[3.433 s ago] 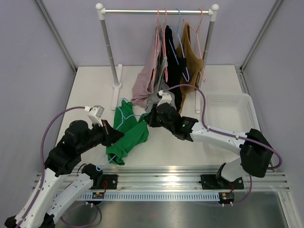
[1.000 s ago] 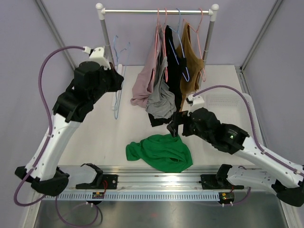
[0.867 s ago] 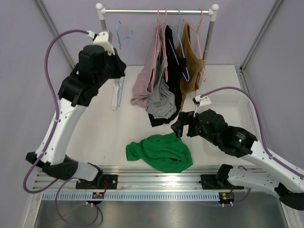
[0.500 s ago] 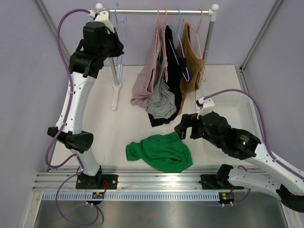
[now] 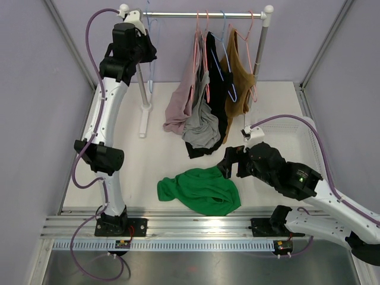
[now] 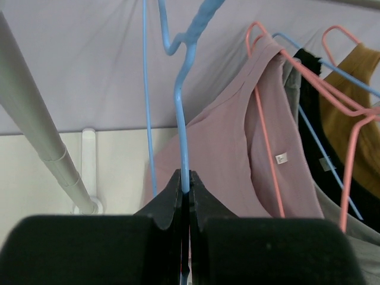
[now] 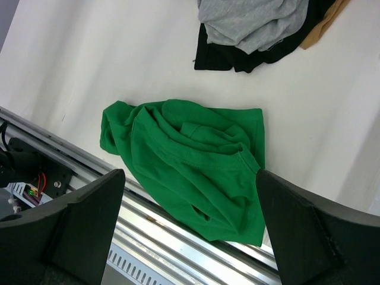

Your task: Remove the tank top from the hanger

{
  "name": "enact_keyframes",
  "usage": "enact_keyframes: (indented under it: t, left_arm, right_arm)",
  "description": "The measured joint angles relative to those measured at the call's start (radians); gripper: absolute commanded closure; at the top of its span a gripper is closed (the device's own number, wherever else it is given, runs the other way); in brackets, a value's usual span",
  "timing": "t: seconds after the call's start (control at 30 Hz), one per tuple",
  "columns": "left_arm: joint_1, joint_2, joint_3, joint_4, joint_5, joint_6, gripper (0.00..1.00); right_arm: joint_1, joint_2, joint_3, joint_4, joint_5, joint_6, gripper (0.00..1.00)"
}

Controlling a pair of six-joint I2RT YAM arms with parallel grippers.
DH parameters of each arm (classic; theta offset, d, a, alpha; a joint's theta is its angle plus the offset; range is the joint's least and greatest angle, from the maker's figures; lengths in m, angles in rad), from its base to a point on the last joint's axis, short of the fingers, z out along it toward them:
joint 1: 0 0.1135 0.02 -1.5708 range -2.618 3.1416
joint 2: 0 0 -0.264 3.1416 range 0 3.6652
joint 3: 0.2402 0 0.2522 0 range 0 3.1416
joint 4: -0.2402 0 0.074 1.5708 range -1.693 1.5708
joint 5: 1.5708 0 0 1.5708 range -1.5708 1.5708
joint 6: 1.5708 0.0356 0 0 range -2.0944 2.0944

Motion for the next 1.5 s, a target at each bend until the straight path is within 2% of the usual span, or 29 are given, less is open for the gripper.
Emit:
enact_keyframes:
  t: [0.17, 0.27, 0.3, 0.4, 0.43, 0.5, 0.53, 0.77, 0.9, 1.03, 1.23, 1.3, 1.33, 1.4, 1.47, 1.5]
  left_arm:
    - [0.002, 0.032, 0.001, -0.016, 0.003, -0.001, 0.97]
    - [0.001, 0.031, -0.006, -0.02, 0.006, -0.003, 0.82]
    - [0.001, 0.03, -0.006, -0.02, 0.008, -0.005, 0.67]
    - [0.001, 0.012, -0.023, -0.027, 0.008, -0.008, 0.53]
    - [0.001, -0.001, -0.032, -0.033, 0.007, -0.009, 0.42]
    - [0.001, -0.032, -0.053, -0.044, 0.007, -0.011, 0.28]
    - [0.001, -0.054, -0.064, -0.05, 0.007, -0.012, 0.02]
    - [0.001, -0.31, -0.187, -0.079, -0.01, -0.035, 0.01]
    - [0.001, -0.564, -0.391, -0.069, -0.051, -0.069, 0.01]
    - [0.001, -0.82, -0.662, -0.031, -0.077, -0.115, 0.01]
    - [-0.012, -1.051, -0.942, -0.036, -0.098, -0.163, 0.01]
    - [-0.016, -1.081, -0.991, -0.049, -0.098, -0.166, 0.01]
    - [-0.017, -1.095, -1.012, -0.061, -0.098, -0.166, 0.01]
    - [-0.019, -1.116, -1.046, -0.081, -0.098, -0.161, 0.01]
    - [-0.02, -1.142, -1.068, -0.106, -0.099, -0.15, 0.01]
    - [-0.02, -1.159, -1.081, -0.114, -0.102, -0.138, 0.01]
  right_arm:
    - [0.0, 0.003, 0.0, 0.007, -0.02, -0.002, 0.0]
    - [0.0, 0.016, 0.0, 0.024, -0.045, -0.01, 0.01]
    - [0.0, 0.028, 0.0, 0.029, -0.053, -0.014, 0.01]
    - [0.0, 0.084, 0.0, 0.051, -0.082, -0.029, 0.01]
    - [0.0, 0.11, 0.0, 0.059, -0.095, -0.033, 0.01]
    - [0.0, 0.161, 0.0, 0.072, -0.114, -0.042, 0.0]
    - [0.0, 0.189, 0.0, 0.08, -0.125, -0.048, 0.0]
    - [0.007, 0.42, 0.017, 0.119, -0.17, -0.082, 0.01]
    - [0.035, 0.562, 0.047, 0.123, -0.167, -0.095, 0.0]
    - [0.063, 0.697, 0.082, 0.123, -0.164, -0.101, 0.01]
    - [0.092, 0.839, 0.089, 0.134, -0.158, -0.095, 0.02]
    - [0.101, 0.874, 0.088, 0.146, -0.154, -0.096, 0.2]
    - [0.104, 0.89, 0.088, 0.155, -0.154, -0.093, 0.37]
    - [0.111, 0.912, 0.086, 0.17, -0.149, -0.095, 0.63]
    - [0.117, 0.913, 0.083, 0.179, -0.145, -0.095, 0.74]
    - [0.122, 0.909, 0.082, 0.183, -0.145, -0.096, 1.0]
